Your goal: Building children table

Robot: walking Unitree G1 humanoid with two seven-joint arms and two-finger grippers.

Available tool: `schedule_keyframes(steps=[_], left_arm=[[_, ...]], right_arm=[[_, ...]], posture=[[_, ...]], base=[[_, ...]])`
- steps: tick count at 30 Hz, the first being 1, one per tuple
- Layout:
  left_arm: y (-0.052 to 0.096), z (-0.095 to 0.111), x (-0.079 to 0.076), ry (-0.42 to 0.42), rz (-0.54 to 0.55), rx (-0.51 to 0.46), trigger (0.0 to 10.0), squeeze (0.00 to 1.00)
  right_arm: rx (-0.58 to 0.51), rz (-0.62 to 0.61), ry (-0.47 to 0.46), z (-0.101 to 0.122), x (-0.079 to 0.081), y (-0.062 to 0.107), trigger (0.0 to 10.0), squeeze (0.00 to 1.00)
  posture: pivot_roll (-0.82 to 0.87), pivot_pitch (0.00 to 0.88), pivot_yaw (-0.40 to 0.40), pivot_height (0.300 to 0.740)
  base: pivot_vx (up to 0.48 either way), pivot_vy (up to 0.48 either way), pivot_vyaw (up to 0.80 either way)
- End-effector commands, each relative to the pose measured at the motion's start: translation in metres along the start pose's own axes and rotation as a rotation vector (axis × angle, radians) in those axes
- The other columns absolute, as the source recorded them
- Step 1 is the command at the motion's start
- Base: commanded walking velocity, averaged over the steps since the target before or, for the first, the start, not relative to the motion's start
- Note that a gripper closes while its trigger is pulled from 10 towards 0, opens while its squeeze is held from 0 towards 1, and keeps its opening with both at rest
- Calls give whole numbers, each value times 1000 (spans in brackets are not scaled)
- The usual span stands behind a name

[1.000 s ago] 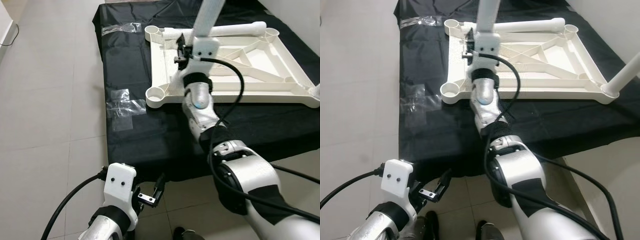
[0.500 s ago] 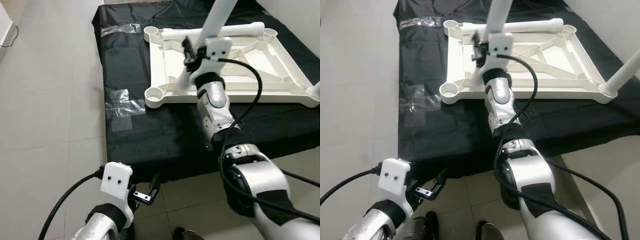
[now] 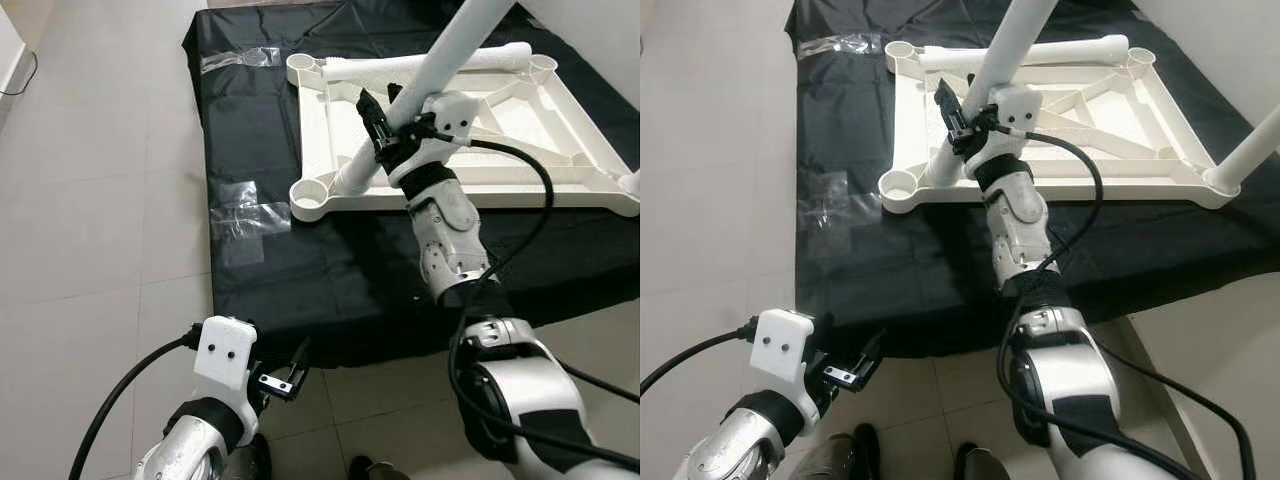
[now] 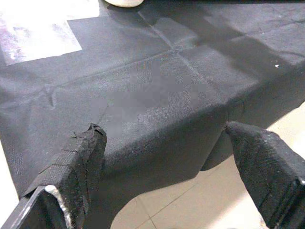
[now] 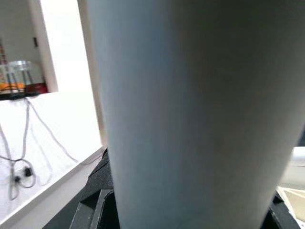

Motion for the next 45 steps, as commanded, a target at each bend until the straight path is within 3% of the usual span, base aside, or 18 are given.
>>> schedule_keyframes(steps=[1, 5, 10, 20, 25, 26, 28, 29, 30, 35, 39, 42, 45], left_arm=[[2, -6, 2, -3, -2, 27, 10000, 0], [2, -7, 3, -4, -2, 32, 10000, 0], [1, -7, 3, -10, -4, 33, 10000, 0], [0, -7, 3, -11, -5, 27, 10000, 0], [1, -8, -2, -8, -13, 29, 10000, 0], [1, -9, -4, -6, -14, 32, 10000, 0], [2, -10, -5, -4, -15, 33, 10000, 0], [2, -11, -6, -2, -15, 38, 10000, 0], [2, -12, -7, 1, -15, 40, 10000, 0], [2, -14, -10, 6, -19, 44, 10000, 0], [1, -14, -10, 7, -20, 45, 10000, 0], [4, -14, -13, 18, -22, 36, 10000, 0], [6, -13, -14, 20, -19, 29, 10000, 0]], right_arm=[[212, 80, -143, -40, 4, 23, 0, 0], [251, 267, -272, -32, 12, 29, 0, 0], [281, 412, -367, -25, 22, 36, 0, 0], [292, 505, -427, -22, 41, 41, 0, 0], [235, 489, -460, -10, 46, 22, 0, 0], [198, 461, -455, -3, 44, 11, 3804, 0], [168, 434, -438, 3, 42, 4, 4157, 0], [127, 385, -428, 12, 36, -8, 8706, 0], [75, 335, -404, 26, 29, -21, 10000, 0], [-26, 279, -412, 59, 19, -44, 10000, 0], [-31, 308, -424, 61, 24, -47, 10000, 0], [23, 480, -422, 50, 53, -48, 10000, 0], [43, 536, -405, 45, 65, -48, 10000, 0]], posture=[[97, 294, -17, 740], [93, 292, -15, 740], [92, 291, -15, 740], [93, 290, -20, 740], [96, 289, -24, 740], [92, 286, -25, 740], [92, 286, -25, 740], [95, 282, -29, 740], [99, 280, -31, 740], [89, 274, -32, 740], [89, 274, -32, 740], [89, 274, -32, 740], [89, 274, -32, 740]], base=[[0, 0, 0], [0, 0, 0], [0, 0, 0], [0, 0, 0], [0, 0, 0], [0, 0, 0], [0, 0, 0], [0, 0, 0], [0, 0, 0], [0, 0, 0], [0, 0, 0], [0, 0, 0], [0, 0, 0]])
Point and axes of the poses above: a point about 5 cm out from each wrist's last joint towards the gripper, its own y axis pointing back from the gripper into the wrist, its own z axis along the axis of the wrist's last joint, x = y × z, the point moved 1 cm from there along -y, pointing out of the wrist towards the gripper
